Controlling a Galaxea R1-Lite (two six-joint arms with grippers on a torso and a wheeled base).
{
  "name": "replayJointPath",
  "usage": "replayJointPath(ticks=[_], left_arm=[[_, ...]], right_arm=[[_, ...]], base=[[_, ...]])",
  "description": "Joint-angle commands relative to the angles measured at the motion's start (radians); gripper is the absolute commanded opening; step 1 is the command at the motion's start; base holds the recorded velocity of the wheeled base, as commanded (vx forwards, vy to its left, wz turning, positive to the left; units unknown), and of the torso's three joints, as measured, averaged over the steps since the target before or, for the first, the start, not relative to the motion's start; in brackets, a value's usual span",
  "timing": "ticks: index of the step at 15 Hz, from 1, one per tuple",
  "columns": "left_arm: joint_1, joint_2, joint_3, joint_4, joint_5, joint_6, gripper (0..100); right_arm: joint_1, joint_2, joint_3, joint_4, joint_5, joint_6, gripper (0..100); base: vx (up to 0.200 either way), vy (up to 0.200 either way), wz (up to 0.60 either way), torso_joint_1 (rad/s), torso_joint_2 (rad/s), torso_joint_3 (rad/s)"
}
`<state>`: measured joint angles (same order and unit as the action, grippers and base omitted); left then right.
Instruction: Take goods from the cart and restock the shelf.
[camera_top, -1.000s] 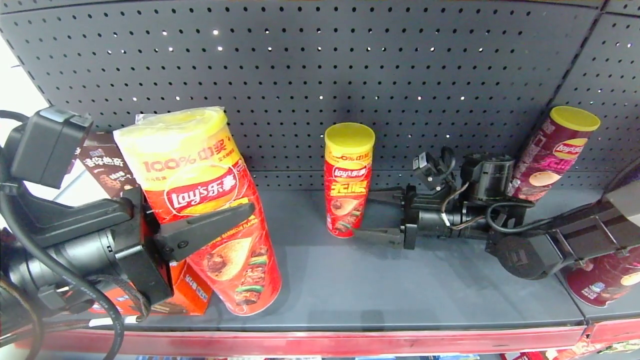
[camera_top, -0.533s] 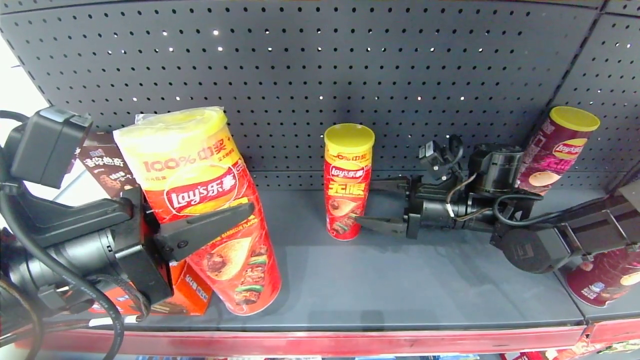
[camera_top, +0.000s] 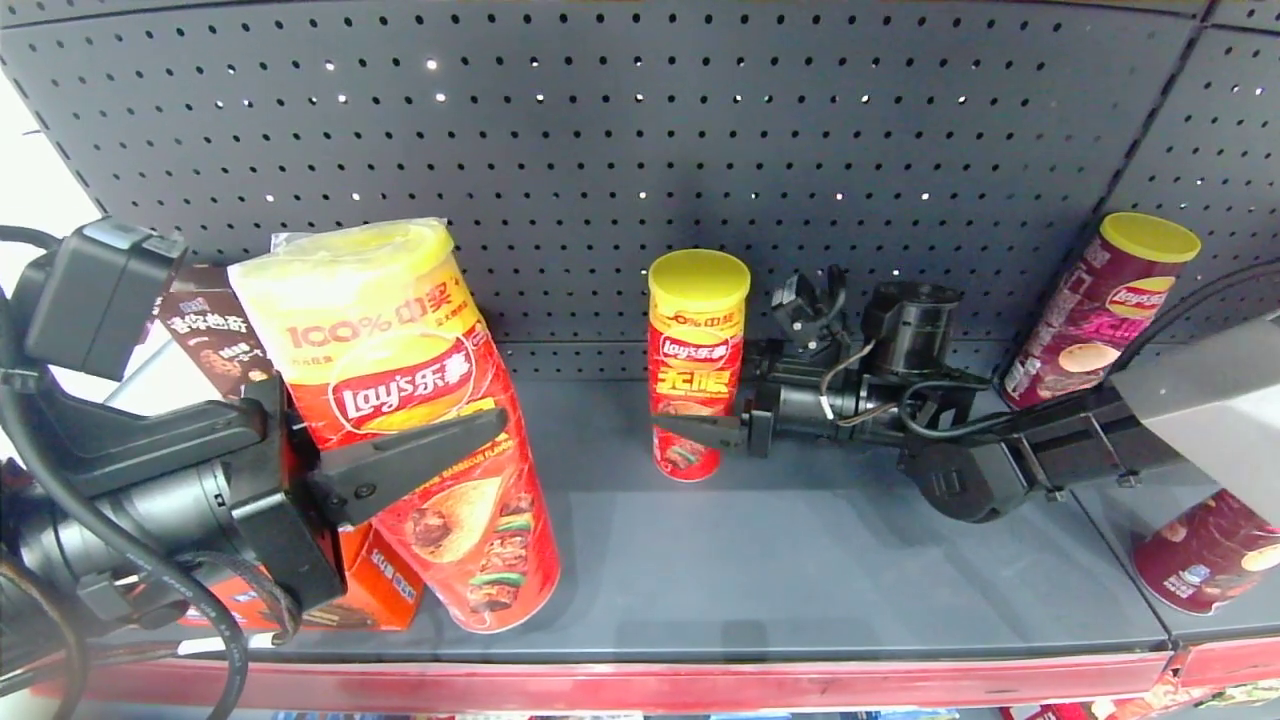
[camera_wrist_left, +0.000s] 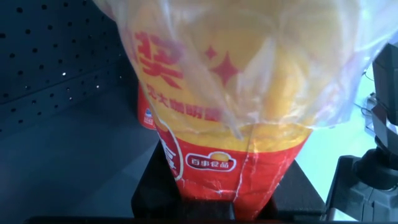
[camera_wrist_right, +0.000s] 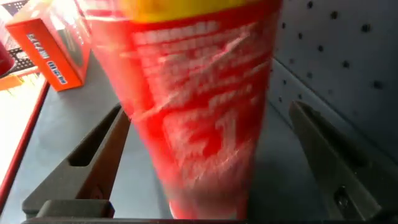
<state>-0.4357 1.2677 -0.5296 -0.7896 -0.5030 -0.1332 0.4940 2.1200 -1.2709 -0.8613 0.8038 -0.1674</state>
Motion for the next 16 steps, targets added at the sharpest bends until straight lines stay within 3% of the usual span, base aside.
replayJointPath(ticks=[1, 3, 4, 12, 16], left_arm=[[0.003, 0.001, 0.006, 0.0, 0.0, 0.001, 0], [0.003, 0.001, 0.005, 0.0, 0.001, 0.0, 0], [0.005, -0.001, 0.006, 0.0, 0.001, 0.0, 0], [0.005, -0.016, 0.028, -0.003, 0.001, 0.0, 0], [0.015, -0.022, 0.028, -0.002, 0.001, 0.0, 0]], right_arm=[[0.026, 0.046, -0.031, -0.001, 0.0, 0.002, 100], [0.031, 0.061, -0.039, -0.008, 0.011, 0.006, 100], [0.034, 0.063, -0.035, -0.024, -0.011, 0.008, 0], [0.037, -0.008, 0.01, -0.024, -0.041, 0.009, 0], [0.034, -0.21, 0.209, -0.03, -0.045, 0.005, 0]], base=[[0.0, 0.0, 0.0, 0.0, 0.0, 0.0], [0.0, 0.0, 0.0, 0.0, 0.0, 0.0], [0.0, 0.0, 0.0, 0.0, 0.0, 0.0], [0.0, 0.0, 0.0, 0.0, 0.0, 0.0], [0.0, 0.0, 0.0, 0.0, 0.0, 0.0]])
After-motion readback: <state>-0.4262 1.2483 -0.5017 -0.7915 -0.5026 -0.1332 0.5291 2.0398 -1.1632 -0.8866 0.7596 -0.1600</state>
